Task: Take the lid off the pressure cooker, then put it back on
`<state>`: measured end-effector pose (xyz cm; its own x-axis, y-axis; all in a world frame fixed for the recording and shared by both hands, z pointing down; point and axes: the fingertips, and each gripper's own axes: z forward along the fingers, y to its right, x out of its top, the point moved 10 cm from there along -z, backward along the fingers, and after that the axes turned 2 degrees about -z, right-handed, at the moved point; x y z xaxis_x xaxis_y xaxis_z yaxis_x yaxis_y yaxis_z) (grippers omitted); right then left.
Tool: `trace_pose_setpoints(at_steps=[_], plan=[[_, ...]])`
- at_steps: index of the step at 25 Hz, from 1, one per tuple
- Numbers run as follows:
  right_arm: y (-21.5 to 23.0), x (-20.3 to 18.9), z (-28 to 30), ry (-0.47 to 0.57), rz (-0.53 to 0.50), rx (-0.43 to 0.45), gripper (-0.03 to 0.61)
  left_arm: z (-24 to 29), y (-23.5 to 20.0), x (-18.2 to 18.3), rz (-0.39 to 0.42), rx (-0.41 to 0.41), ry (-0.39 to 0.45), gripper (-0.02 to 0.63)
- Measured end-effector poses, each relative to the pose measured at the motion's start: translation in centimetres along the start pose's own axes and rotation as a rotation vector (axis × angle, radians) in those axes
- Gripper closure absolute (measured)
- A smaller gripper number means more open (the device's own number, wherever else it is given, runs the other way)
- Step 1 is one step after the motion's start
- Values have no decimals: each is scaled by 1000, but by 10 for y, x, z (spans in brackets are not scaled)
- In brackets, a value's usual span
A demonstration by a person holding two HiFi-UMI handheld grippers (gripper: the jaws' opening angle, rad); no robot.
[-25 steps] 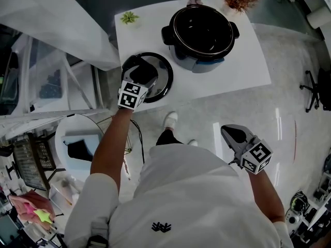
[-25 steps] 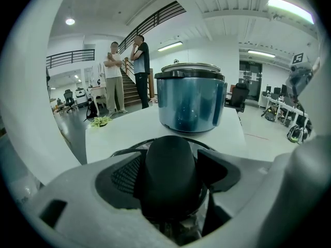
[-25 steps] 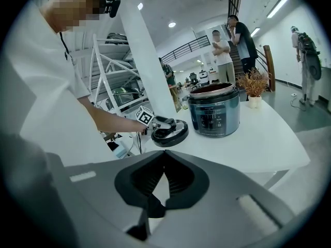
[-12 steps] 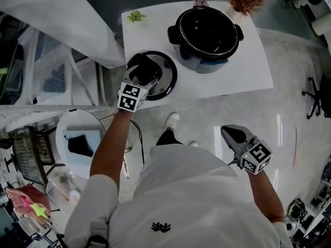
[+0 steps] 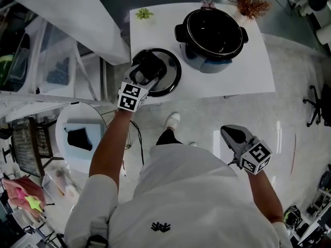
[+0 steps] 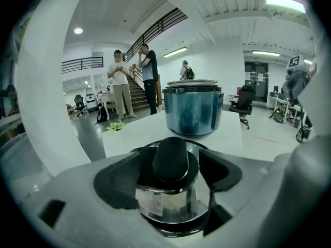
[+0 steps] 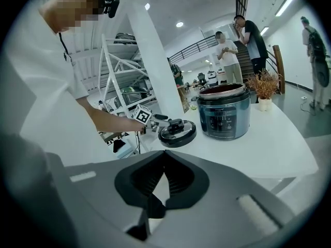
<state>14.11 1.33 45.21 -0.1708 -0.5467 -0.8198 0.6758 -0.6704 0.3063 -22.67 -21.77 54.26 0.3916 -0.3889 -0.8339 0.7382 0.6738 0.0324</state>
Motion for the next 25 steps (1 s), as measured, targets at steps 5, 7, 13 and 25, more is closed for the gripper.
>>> trace_pose_setpoints(at_steps=[5,7,13,25], plan=[[-1,0,-2,0,0,-10,565,3,1,4,7,-4,3,252],[-1,0,-3,1,4,-17,565,6,1,6,8,-9,2,252],[0,0,-4,-1,17,-33,565,19,1,7,6,-31,-6,252],[4,1,1,-15,41,-65,565,47,-1,0,-3,-67,-38,256]])
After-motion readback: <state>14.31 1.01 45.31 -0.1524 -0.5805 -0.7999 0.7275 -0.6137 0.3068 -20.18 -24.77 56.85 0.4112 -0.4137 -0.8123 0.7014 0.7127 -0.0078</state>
